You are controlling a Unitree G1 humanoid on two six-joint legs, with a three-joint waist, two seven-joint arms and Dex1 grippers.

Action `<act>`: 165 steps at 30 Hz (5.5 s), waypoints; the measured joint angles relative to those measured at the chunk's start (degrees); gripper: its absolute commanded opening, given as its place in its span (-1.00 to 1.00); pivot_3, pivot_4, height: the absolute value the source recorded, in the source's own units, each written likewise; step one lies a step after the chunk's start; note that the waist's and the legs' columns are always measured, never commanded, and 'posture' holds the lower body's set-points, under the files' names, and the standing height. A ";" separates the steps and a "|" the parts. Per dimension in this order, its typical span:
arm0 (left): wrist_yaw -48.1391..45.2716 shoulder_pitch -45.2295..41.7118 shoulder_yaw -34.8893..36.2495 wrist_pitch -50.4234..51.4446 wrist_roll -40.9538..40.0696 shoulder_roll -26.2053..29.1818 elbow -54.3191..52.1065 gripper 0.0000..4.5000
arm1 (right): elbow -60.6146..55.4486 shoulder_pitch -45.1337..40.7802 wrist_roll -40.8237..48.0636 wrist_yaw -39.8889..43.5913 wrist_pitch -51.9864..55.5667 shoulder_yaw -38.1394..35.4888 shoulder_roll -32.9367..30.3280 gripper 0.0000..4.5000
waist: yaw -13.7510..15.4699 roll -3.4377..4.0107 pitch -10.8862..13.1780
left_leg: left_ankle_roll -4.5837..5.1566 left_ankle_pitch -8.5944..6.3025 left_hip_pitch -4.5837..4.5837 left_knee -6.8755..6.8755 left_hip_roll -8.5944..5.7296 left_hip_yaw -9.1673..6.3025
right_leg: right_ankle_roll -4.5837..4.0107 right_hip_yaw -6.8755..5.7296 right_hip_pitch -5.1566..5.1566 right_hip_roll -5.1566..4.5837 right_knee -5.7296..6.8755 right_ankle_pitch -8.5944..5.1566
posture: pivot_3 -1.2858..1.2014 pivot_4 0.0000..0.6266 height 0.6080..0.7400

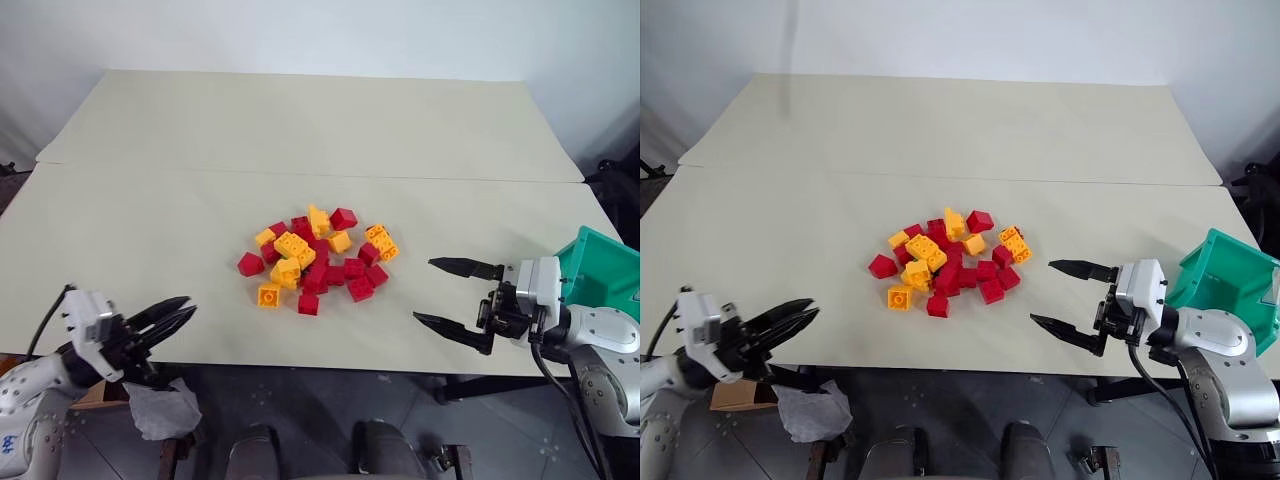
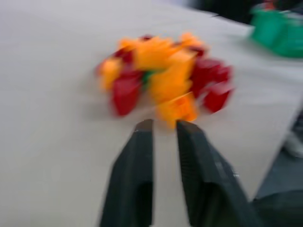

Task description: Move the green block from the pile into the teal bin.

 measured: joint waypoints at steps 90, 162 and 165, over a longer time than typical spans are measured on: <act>-8.03 -61.37 -27.42 -32.28 35.64 -6.47 62.87 0.98 | -5.13 4.56 -1.89 -9.29 -0.22 -2.65 2.11 1.00 | 1.44 0.01 0.03 | -0.01 -0.01 -0.05 0.11 -0.02 0.18 | 0.06 -0.05 -0.12 0.01 0.08 0.03 | 0.03 -0.52 1.00; -5.18 -79.31 -36.43 -27.79 44.44 -46.76 82.48 0.71 | -24.12 31.24 -0.42 -22.62 1.14 -18.04 9.81 1.00 | 3.00 -0.08 0.08 | 0.16 -0.10 -0.35 0.22 -0.16 -0.07 | 0.23 -0.09 -0.05 -0.03 -0.42 0.12 | 0.03 -0.52 1.00; -7.62 -79.31 -34.99 -27.47 43.48 -46.73 82.47 0.99 | -24.11 31.31 -0.42 -22.65 1.13 -18.04 10.01 1.00 | 3.10 -0.08 0.08 | 0.16 -0.10 -0.37 0.20 -0.17 -0.08 | 0.23 -0.10 -0.05 -0.03 -0.42 0.12 | 0.03 -0.52 1.00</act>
